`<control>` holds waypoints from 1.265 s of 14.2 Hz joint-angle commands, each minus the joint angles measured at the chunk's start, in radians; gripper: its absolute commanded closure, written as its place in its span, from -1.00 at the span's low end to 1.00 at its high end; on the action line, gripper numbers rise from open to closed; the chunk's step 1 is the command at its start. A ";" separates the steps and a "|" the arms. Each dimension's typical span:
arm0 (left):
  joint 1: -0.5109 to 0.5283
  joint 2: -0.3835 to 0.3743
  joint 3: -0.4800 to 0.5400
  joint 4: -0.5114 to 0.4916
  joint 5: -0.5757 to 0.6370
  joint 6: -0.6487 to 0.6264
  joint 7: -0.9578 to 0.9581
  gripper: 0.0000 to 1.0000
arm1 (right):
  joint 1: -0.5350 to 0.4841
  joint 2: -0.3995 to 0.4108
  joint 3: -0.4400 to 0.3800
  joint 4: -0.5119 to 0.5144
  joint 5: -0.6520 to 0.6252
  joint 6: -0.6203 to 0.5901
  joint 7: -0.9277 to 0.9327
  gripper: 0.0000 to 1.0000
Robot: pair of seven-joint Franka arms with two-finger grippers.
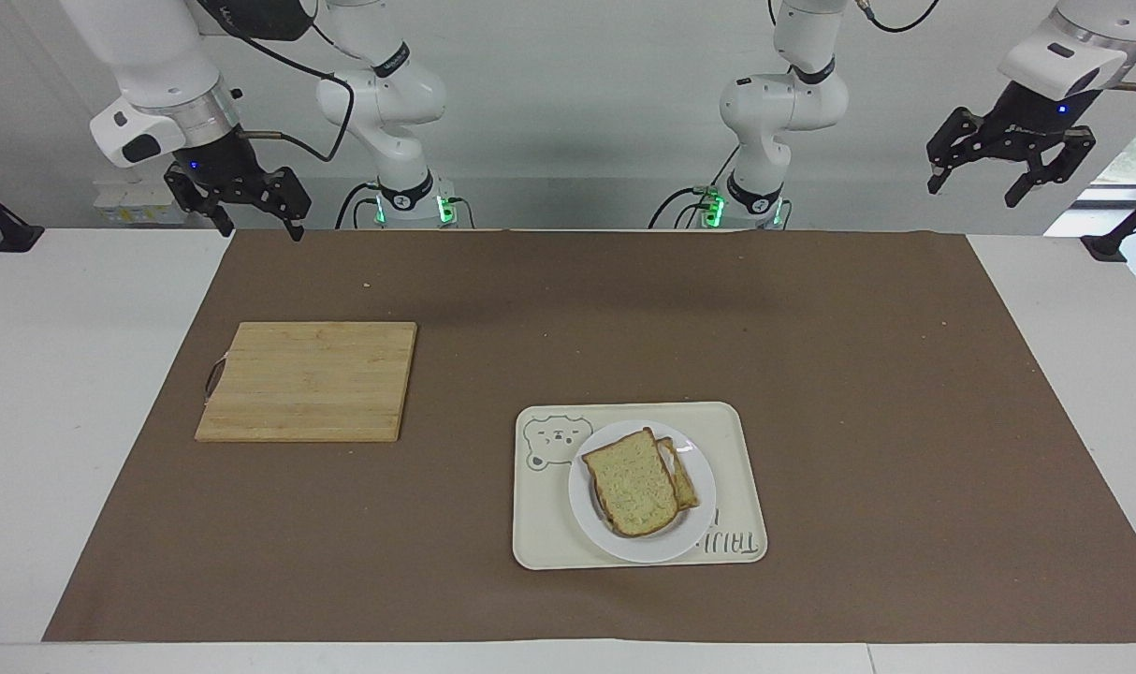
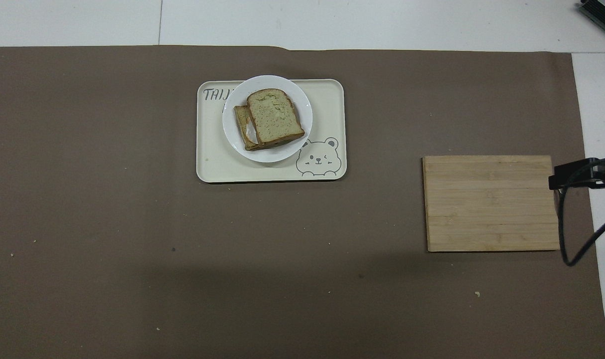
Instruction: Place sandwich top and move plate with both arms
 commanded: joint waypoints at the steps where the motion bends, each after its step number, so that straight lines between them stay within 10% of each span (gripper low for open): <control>1: -0.012 0.035 -0.002 0.029 0.004 -0.004 -0.039 -1.00 | -0.004 -0.011 0.004 -0.007 -0.002 -0.012 -0.012 -1.00; 18: -0.015 0.029 -0.004 0.022 -0.004 -0.003 -0.205 -1.00 | -0.004 -0.011 0.004 -0.007 -0.002 -0.012 -0.012 -1.00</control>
